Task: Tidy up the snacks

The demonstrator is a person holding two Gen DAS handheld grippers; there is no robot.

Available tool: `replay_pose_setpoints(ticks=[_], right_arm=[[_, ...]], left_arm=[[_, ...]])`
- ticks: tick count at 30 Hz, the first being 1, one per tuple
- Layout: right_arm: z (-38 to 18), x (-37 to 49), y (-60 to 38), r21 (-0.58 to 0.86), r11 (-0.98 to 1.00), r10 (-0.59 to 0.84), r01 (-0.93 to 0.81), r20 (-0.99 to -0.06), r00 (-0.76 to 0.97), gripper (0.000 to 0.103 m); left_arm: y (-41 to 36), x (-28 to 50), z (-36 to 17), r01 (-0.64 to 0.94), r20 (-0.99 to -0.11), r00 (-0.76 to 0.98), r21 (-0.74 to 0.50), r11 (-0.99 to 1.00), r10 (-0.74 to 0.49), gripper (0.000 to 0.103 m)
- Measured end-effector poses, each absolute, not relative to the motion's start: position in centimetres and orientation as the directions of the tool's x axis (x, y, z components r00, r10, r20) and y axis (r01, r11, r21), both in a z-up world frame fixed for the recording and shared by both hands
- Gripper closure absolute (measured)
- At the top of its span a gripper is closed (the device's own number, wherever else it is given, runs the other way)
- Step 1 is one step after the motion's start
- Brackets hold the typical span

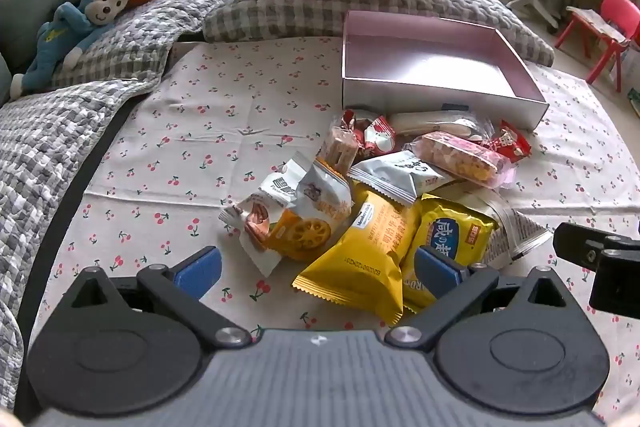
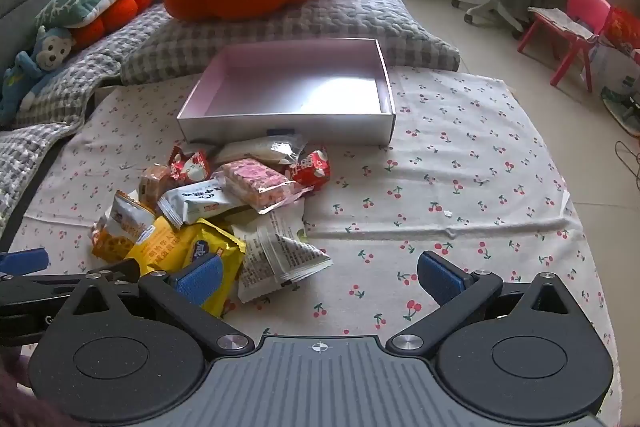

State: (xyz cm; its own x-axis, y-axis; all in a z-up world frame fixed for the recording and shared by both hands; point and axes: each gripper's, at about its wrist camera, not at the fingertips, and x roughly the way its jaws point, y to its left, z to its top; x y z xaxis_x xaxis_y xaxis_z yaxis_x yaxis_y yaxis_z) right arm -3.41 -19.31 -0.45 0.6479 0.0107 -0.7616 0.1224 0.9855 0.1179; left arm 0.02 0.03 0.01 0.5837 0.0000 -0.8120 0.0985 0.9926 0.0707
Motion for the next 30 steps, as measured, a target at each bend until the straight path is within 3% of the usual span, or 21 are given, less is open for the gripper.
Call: replay_pose_setpoints(ticks=[30], right_arm=[[-0.55, -3.53, -19.05, 0.115, 0.987, 0.012, 0.116, -0.761, 0.648, 0.0]], left_arm=[[-0.06, 0.04, -0.11, 0.103, -0.812, 0.584, 0.076, 0.992, 0.002, 0.0]])
